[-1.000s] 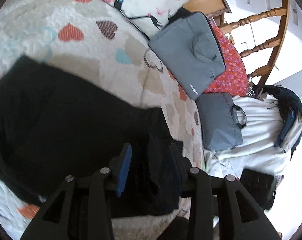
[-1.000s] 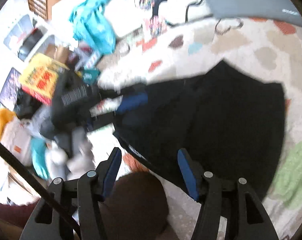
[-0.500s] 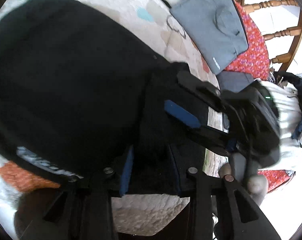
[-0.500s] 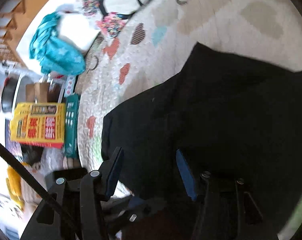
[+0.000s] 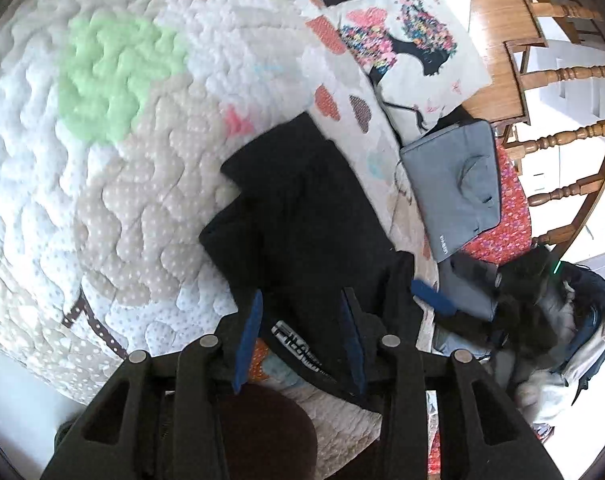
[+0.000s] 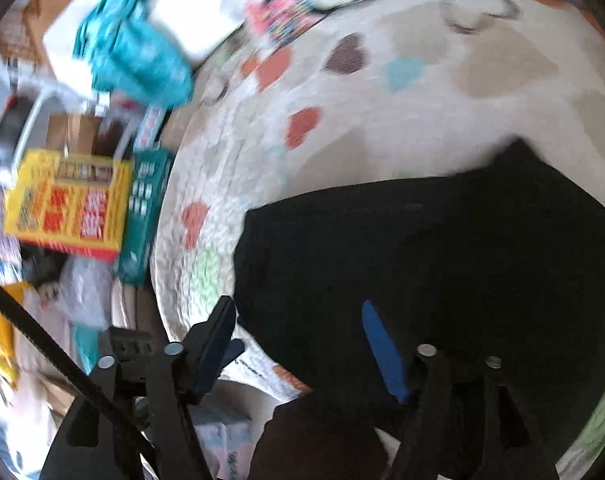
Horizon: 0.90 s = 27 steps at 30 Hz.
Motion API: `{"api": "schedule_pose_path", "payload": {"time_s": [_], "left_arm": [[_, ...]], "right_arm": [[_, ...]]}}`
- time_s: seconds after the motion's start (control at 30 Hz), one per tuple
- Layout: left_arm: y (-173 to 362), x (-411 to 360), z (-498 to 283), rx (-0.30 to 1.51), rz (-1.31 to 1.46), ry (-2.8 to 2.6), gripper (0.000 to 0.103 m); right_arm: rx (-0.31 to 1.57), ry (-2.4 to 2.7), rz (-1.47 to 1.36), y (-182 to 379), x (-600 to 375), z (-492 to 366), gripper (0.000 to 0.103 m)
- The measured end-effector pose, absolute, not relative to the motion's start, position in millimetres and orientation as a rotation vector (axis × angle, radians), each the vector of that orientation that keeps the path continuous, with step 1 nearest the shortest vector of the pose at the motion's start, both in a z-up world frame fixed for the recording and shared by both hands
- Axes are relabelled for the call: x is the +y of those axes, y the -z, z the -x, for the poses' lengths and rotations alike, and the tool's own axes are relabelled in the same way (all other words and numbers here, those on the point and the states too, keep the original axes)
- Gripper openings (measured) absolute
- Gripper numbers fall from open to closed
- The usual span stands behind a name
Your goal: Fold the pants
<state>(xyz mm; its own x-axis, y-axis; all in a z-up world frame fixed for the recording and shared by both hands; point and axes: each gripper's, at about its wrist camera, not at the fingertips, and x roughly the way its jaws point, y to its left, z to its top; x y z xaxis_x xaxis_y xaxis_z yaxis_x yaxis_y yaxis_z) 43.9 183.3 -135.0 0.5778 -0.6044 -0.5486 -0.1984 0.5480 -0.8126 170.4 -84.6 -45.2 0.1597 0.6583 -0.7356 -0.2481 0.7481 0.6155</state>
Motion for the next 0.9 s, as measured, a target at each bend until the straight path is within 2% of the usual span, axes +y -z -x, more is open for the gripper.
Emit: {"api": "schedule_pose_path", "payload": {"time_s": [0.3, 0.43, 0.6, 0.7, 0.73, 0.77, 0.8, 0.87, 0.9], "left_arm": [[168, 180, -44, 0.997, 1.134, 0.297, 0.05], [171, 180, -44, 0.978, 1.185, 0.325, 0.053], [169, 170, -47, 0.982, 1.175, 0.323, 0.055], [168, 164, -49, 0.992, 1.147, 0.307, 0.053], [167, 163, -52, 0.997, 1.134, 0.303, 0.042], [165, 162, -53, 1.0, 1.115, 0.305, 0.023], [164, 162, -52, 0.999, 1.105, 0.318, 0.022], [158, 162, -50, 0.985, 1.106, 0.346, 0.018], [153, 159, -50, 0.976, 1.099, 0.356, 0.016]], "right_arm": [[1.465, -0.553, -0.098, 80, 49, -219, 0.077], [1.559, -0.462, 0.083, 98, 93, -232, 0.096], [1.647, -0.337, 0.418, 120, 142, -233, 0.101], [1.634, -0.293, 0.501, 125, 153, -230, 0.101], [1.626, -0.295, 0.5, 124, 153, -229, 0.1], [1.601, -0.306, 0.508, 121, 151, -226, 0.097], [1.576, -0.316, 0.523, 118, 149, -223, 0.093], [1.531, -0.333, 0.537, 109, 141, -213, 0.072], [1.517, -0.344, 0.532, 104, 138, -211, 0.065]]}}
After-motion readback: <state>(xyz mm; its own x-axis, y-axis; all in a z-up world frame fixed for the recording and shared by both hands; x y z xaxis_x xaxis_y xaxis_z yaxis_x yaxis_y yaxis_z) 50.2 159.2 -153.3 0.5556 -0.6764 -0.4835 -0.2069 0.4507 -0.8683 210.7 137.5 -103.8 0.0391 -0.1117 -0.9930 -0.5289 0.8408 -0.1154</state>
